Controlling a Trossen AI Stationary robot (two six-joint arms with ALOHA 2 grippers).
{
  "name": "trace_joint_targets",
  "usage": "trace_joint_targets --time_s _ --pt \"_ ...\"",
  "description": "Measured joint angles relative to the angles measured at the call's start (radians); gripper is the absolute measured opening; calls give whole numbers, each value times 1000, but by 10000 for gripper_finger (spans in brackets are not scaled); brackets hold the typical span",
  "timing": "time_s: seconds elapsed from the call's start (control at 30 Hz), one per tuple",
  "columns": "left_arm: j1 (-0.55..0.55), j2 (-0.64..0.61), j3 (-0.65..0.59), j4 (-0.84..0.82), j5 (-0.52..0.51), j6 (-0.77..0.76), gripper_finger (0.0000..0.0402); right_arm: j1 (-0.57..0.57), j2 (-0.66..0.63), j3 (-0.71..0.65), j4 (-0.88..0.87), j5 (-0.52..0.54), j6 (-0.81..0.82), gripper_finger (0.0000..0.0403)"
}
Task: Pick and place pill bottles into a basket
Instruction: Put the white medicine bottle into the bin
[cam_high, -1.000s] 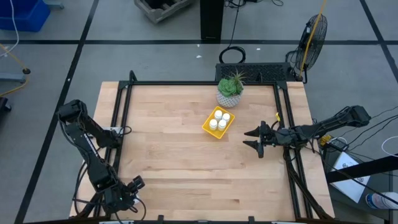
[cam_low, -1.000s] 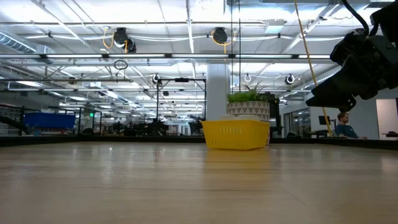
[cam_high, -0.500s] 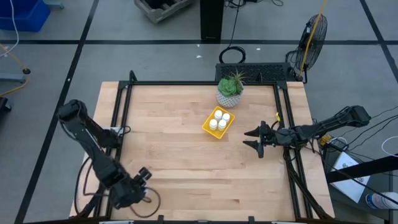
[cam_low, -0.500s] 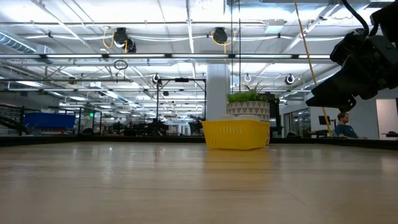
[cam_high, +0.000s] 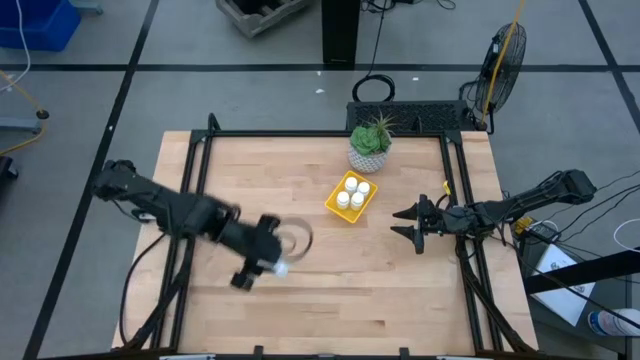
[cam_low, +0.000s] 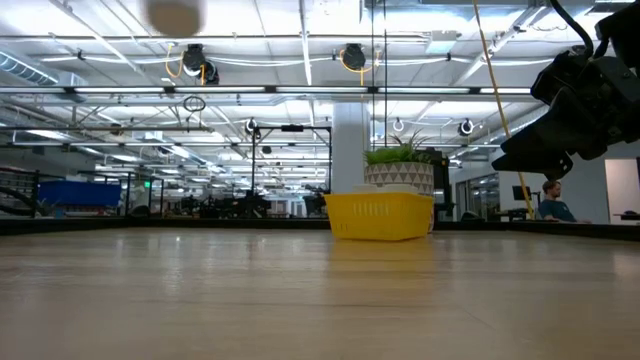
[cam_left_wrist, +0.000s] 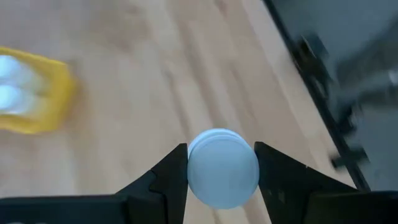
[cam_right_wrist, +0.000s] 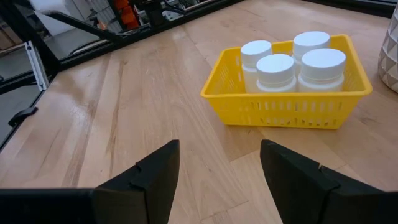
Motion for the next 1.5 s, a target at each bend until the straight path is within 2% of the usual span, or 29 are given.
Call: trace_joint_targets --time_s 0.17,0.33,0.67,0.83,0.97,1.2,1.5 --pt "174 37 95 -10 23 12 166 0 0 0 0 0 0 215" --pt "293 149 208 -22 53 28 166 0 0 0 0 0 0 215" --pt "410 473 498 -24 64 79 166 0 0 0 0 0 0 215" --pt "435 600 612 -25 15 77 166 0 0 0 0 0 0 215" --pt "464 647 649 -27 -13 75 166 0 0 0 0 0 0 215" --pt "511 650 651 -42 -5 40 166 0 0 0 0 0 0 215" --pt "502 669 650 -34 23 23 166 0 0 0 0 0 0 215"
